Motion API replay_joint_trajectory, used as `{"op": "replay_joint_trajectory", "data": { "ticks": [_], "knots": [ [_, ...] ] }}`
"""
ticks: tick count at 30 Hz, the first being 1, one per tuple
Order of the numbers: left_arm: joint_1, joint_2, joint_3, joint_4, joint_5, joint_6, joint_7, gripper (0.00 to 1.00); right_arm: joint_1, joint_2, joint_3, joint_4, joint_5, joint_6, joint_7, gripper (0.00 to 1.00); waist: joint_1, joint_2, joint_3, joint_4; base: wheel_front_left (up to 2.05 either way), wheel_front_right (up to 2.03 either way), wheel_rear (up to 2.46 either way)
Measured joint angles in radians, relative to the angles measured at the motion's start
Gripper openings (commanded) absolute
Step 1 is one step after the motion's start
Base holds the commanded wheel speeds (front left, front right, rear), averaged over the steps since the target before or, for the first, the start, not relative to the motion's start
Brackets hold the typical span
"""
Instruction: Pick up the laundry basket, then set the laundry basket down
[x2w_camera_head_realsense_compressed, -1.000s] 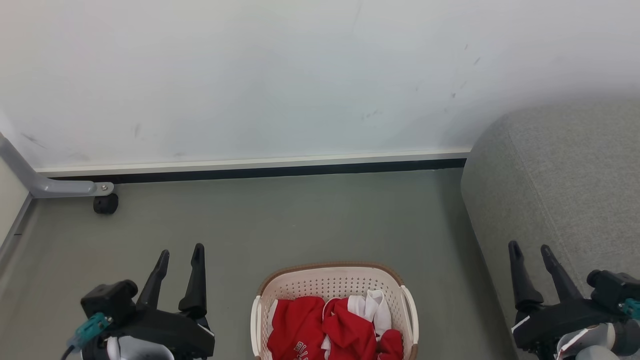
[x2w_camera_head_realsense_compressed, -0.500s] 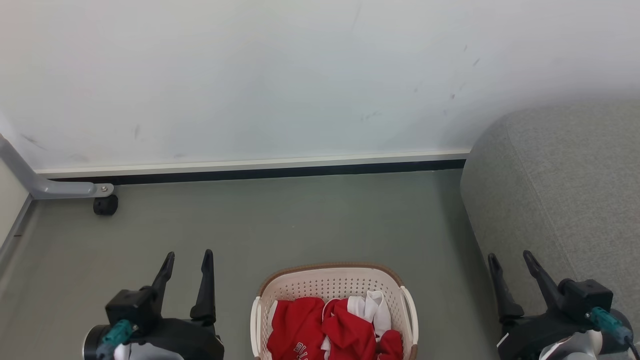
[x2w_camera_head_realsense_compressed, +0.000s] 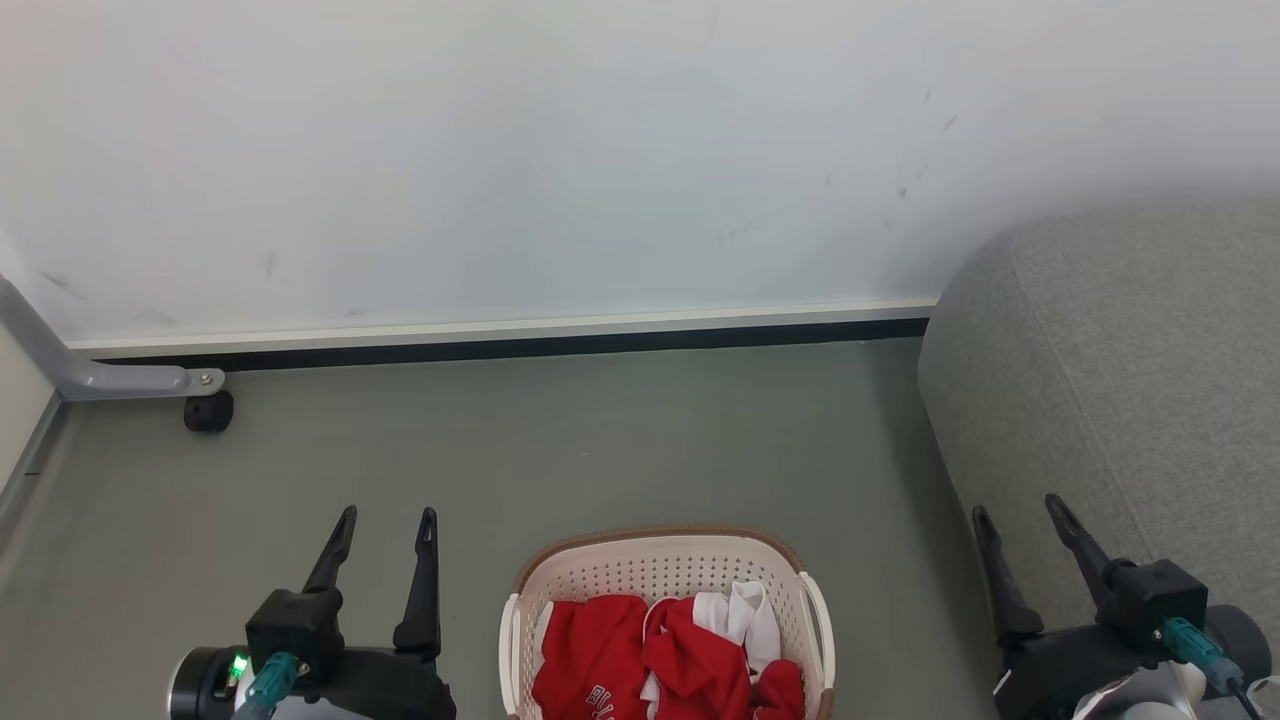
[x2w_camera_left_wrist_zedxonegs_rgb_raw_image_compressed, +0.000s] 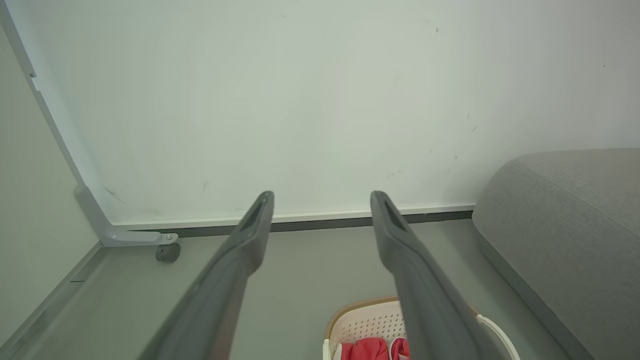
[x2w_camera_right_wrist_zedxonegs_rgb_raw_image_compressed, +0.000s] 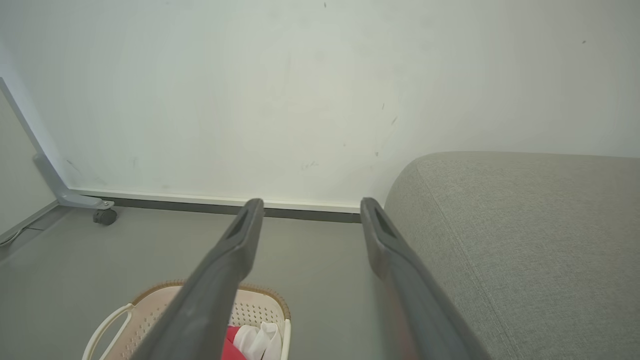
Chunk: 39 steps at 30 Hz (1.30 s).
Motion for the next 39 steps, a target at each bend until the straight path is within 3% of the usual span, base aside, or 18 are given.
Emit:
{"op": "replay_joint_trajectory", "data": {
  "ticks": [26,39],
  "knots": [
    [0.0,-0.014,0.007,0.026,0.003,0.0,0.002,1.0,-0.002,0.005,-0.016,0.028,0.0,0.023,0.0,1.0,0.0,0.0,0.004,0.003,0.0,0.0,0.0],
    [-0.018,-0.019,0.011,-0.023,0.008,0.0,0.005,1.0,-0.032,0.009,-0.023,-0.011,-0.007,0.028,0.0,1.0,0.0,0.0,0.087,0.003,0.0,0.0,0.0]
  ]
}}
